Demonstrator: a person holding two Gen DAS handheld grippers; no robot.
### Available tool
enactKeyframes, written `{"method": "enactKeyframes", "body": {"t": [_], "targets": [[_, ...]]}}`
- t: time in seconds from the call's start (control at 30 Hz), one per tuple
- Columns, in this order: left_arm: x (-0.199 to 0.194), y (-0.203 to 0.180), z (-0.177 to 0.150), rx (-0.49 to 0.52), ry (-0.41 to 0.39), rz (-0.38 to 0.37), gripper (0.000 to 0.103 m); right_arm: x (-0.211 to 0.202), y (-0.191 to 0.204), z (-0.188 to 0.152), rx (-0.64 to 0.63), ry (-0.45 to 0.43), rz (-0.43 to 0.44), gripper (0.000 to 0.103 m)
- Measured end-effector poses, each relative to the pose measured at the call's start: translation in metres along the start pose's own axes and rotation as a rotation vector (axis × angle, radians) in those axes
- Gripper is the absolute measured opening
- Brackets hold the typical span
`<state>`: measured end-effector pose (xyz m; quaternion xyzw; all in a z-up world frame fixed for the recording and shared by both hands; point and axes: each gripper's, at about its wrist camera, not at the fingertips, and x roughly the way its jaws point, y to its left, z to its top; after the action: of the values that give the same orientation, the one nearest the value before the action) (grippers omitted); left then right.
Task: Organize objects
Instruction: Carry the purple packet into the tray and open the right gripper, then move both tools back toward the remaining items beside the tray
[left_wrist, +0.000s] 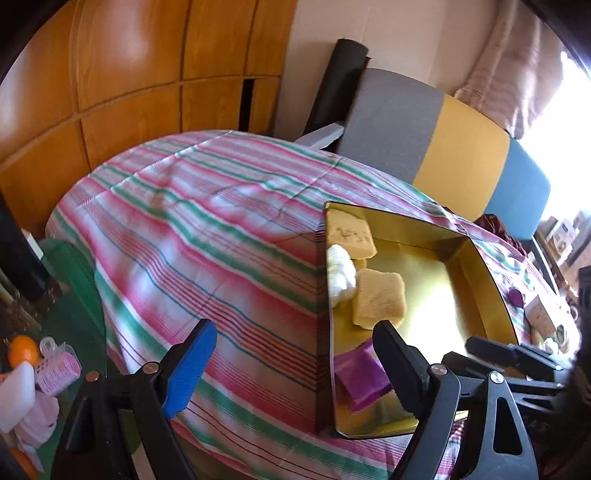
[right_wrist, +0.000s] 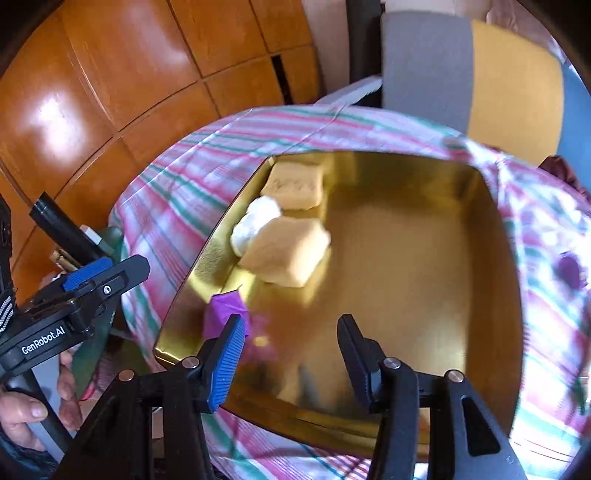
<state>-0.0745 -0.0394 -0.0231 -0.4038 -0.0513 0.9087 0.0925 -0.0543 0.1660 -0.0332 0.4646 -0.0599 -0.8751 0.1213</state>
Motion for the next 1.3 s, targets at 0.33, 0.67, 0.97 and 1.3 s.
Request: {"method": "enactKeyframes", "body": {"t": [0.33,0.67,0.97,1.3], "targets": [[-0.014,-0.039,0.000,0.109,-0.031,-0.031,0.089,-0.044,-0.030,-0.006,0.026,-0.098,-0.100,0.059],[-0.016,-0.088,-0.003,0.222,-0.015,-0.086,0.090,-0.083,-0.096,-0.023,0.142,-0.144,-0.201,0.059],[-0.012,-0.134,-0.007,0.322,0.008,-0.155,0.091,-0.129,-0.185,-0.049,0.262,-0.152,-0.362,0.059],[-0.008,-0.202,-0.014,0.442,0.036,-0.255,0.091,-0.207,-0.336,-0.104,0.630,-0.284,-0.696,0.060]]}}
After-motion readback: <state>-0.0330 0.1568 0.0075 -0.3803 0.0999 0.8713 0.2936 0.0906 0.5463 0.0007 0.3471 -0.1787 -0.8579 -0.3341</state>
